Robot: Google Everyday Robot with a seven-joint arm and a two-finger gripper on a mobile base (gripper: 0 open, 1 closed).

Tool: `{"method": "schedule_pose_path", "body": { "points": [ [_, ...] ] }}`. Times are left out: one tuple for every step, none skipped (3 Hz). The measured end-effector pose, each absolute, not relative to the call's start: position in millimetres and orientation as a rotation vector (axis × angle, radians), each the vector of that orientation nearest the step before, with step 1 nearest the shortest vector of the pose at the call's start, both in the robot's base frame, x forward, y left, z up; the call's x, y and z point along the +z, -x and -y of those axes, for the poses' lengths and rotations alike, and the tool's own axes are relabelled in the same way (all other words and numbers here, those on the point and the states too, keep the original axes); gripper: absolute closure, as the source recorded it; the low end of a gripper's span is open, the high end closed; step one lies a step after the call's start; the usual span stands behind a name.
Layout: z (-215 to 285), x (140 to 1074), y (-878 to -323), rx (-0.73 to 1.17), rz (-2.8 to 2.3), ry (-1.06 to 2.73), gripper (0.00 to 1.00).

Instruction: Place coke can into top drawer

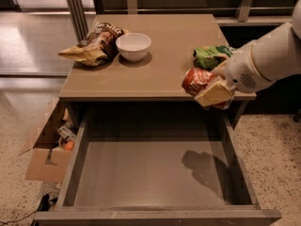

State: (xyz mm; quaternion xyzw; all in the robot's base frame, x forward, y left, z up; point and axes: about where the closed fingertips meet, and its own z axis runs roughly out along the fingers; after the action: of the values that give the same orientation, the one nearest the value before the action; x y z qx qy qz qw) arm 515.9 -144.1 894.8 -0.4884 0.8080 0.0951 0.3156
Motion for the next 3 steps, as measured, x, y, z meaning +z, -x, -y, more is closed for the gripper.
{"method": "schedule_pose_path", "body": {
  "points": [
    [195, 844, -461, 0.285, -2.241, 1.128, 1.00],
    [195, 844, -461, 0.285, -2.241, 1.128, 1.00],
    [169, 834, -469, 0.313, -2.227, 1.173, 1.00]
  ]
}}
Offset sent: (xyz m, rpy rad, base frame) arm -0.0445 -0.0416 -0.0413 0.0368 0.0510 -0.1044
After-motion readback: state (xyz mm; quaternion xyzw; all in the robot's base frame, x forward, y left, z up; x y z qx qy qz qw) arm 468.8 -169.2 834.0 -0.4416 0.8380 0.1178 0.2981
